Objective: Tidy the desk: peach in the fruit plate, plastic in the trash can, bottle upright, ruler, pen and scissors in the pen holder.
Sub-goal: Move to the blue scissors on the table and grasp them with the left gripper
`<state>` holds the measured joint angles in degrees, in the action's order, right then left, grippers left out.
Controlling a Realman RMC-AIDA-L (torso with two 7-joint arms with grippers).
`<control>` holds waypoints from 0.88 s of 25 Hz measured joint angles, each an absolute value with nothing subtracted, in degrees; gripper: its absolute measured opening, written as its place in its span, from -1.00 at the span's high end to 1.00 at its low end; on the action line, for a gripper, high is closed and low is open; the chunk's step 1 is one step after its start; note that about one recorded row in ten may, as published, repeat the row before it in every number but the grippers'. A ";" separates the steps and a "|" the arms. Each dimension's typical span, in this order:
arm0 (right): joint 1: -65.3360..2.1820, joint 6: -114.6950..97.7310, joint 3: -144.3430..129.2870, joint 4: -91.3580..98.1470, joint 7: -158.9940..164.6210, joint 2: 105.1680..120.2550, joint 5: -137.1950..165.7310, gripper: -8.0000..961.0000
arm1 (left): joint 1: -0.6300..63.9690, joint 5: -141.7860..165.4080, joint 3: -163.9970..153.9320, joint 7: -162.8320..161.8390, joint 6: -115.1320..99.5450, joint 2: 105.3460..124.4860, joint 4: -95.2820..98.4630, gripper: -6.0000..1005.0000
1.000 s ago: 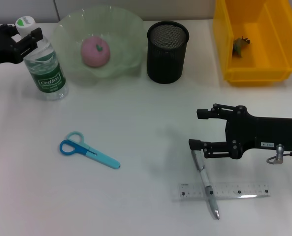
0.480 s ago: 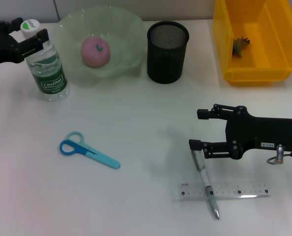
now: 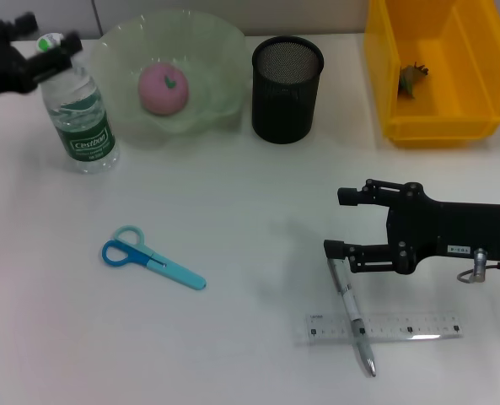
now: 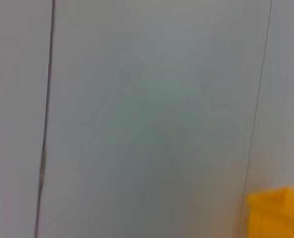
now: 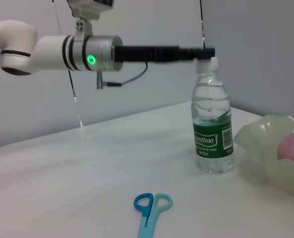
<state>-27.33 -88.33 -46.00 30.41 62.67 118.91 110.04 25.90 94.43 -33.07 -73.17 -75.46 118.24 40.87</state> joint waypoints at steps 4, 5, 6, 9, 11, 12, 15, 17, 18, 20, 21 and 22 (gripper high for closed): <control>-27.33 -88.34 -45.80 30.41 62.67 118.91 110.04 -0.72 | 25.72 90.73 -33.06 -74.95 -81.25 117.65 41.18 -0.60; -27.35 -88.34 -45.74 30.41 62.69 118.91 110.04 -0.72 | 25.71 89.27 -33.03 -77.32 -86.05 116.85 41.58 -0.60; -27.35 -88.34 -45.74 30.41 62.69 118.91 110.04 -0.72 | 25.71 89.27 -33.03 -77.32 -86.05 116.85 41.58 -0.60; -27.45 -88.34 -45.71 30.41 62.75 118.91 110.04 -0.72 | 25.68 88.54 -33.19 -80.18 -92.12 115.67 41.59 -0.59; -27.54 -88.34 -45.70 30.41 62.76 118.91 110.04 -0.72 | 25.57 89.01 -33.59 -81.41 -95.85 115.05 41.35 -0.59; -27.60 -88.33 -45.70 30.41 62.77 118.91 110.04 -0.72 | 25.44 89.39 -33.74 -81.62 -96.95 114.92 41.27 -0.59; -27.82 -88.34 -45.63 30.41 62.88 118.96 109.91 -0.73 | 24.06 92.48 -34.87 -80.92 -99.73 114.84 41.15 -0.59; -27.88 -88.33 -45.68 30.41 62.90 118.98 109.69 -0.73 | 23.67 93.28 -35.19 -80.32 -99.82 114.96 41.07 -0.59; -27.88 -88.33 -45.68 30.41 62.90 118.98 109.69 -0.73 | 23.41 93.70 -35.37 -80.00 -99.83 115.05 40.97 -0.59; -27.95 -88.33 -45.83 30.41 62.91 118.99 109.61 -0.73 | 22.57 95.32 -35.85 -78.00 -99.67 115.45 40.10 -0.59; -27.95 -88.33 -45.83 30.41 62.91 118.99 109.61 -0.73 | 22.38 95.70 -35.87 -76.96 -99.51 115.56 39.48 -0.59; -27.95 -88.33 -45.86 30.40 62.92 119.00 109.59 -0.73 | 22.09 96.25 -35.90 -75.17 -99.25 115.70 38.20 -0.59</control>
